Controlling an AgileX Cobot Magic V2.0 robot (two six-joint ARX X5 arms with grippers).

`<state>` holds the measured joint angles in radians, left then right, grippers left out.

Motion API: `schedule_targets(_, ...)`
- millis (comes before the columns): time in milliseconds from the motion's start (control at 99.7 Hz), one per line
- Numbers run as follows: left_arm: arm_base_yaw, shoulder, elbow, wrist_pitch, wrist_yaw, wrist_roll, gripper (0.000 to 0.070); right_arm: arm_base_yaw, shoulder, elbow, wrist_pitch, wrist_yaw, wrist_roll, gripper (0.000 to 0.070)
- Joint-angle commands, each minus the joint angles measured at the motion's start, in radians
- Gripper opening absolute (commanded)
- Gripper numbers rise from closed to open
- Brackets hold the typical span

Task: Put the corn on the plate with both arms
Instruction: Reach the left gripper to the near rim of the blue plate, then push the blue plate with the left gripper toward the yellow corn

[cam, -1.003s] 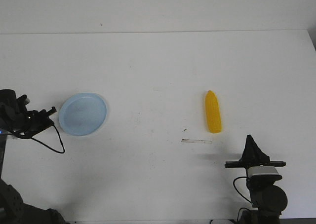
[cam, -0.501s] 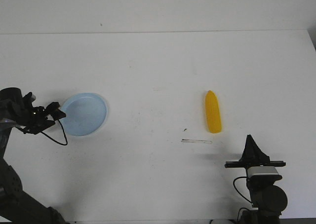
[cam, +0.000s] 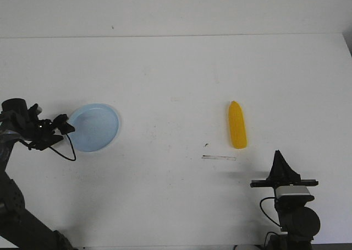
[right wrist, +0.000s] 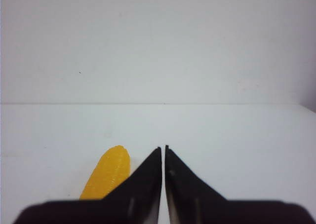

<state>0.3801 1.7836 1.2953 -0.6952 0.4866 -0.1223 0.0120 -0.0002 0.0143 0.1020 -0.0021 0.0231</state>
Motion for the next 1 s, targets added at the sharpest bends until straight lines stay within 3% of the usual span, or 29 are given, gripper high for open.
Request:
schedule_targets(0,-0.007,0.022,0.016,-0.002,0.008,-0.002,0.0362,0.001,0.001,-0.002,0.01,0.002,0.009,0.0013)
schedule_targets(80,-0.02,0.022,0.016,0.003,0.008,-0.002,0.0342,0.001,0.001,-0.002,0.01,0.002,0.009,0.0013)
schedule_targets(150,-0.029,0.022,0.016,0.006,0.008,-0.002,0.027,0.001,0.001,-0.002,0.01,0.002,0.009,0.0013)
schedule_targets(622,-0.043,0.069,0.016,0.008,0.008,-0.003,0.0229,0.001,0.001,-0.002,0.01,0.002,0.009,0.0013)
schedule_targets(812,-0.061,0.09,0.016,0.008,0.008,-0.003,0.0019,0.001,0.001,-0.002,0.01,0.002,0.009,0.0013)
schedule_targets(993,-0.062,0.087,0.016,-0.002,0.009,-0.008,0.0,0.001,0.001,-0.002,0.01,0.002,0.009,0.0013)
